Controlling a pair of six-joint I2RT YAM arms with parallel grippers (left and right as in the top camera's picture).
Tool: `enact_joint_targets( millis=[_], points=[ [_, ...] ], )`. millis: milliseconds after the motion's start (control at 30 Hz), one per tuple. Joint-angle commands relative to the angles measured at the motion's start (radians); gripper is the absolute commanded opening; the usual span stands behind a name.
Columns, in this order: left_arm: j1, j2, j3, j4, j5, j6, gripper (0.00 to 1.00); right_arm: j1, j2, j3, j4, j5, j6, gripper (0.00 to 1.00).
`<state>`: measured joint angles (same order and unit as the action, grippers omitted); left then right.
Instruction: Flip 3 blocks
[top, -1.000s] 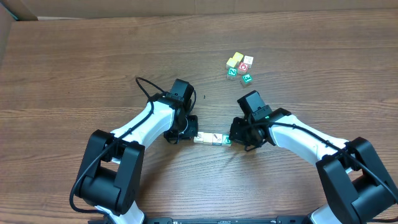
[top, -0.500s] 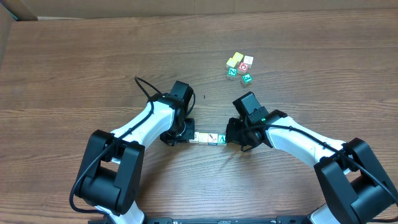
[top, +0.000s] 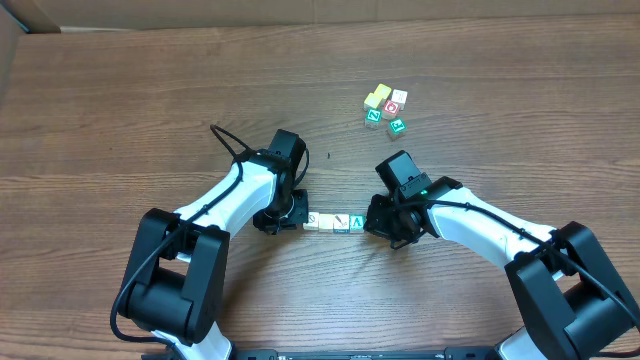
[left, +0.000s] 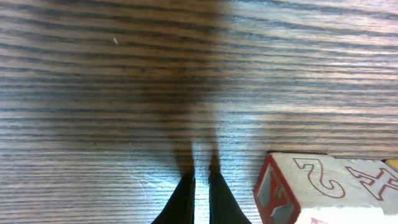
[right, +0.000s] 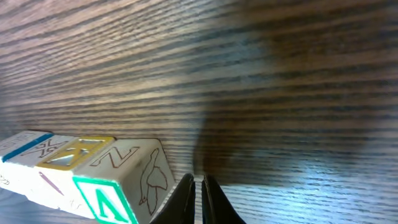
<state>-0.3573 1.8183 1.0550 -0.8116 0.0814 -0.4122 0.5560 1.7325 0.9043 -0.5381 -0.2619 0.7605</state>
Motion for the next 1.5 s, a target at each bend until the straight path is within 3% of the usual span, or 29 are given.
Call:
enact_joint_targets(
  millis=[0, 1300, 1467],
  points=[
    [0.003, 0.011, -0.005, 0.002, 0.008, -0.006, 0.04, 0.003, -0.009, -0.008, 0.018, -0.012, 0.011, 0.08],
    [0.003, 0.011, -0.005, 0.064, 0.050, 0.021, 0.04, 0.027, -0.009, -0.008, 0.057, -0.029, 0.018, 0.08],
    [0.003, 0.011, -0.005, 0.065, 0.050, 0.024, 0.04, 0.027, -0.009, -0.008, 0.057, -0.029, 0.018, 0.04]
  ],
)
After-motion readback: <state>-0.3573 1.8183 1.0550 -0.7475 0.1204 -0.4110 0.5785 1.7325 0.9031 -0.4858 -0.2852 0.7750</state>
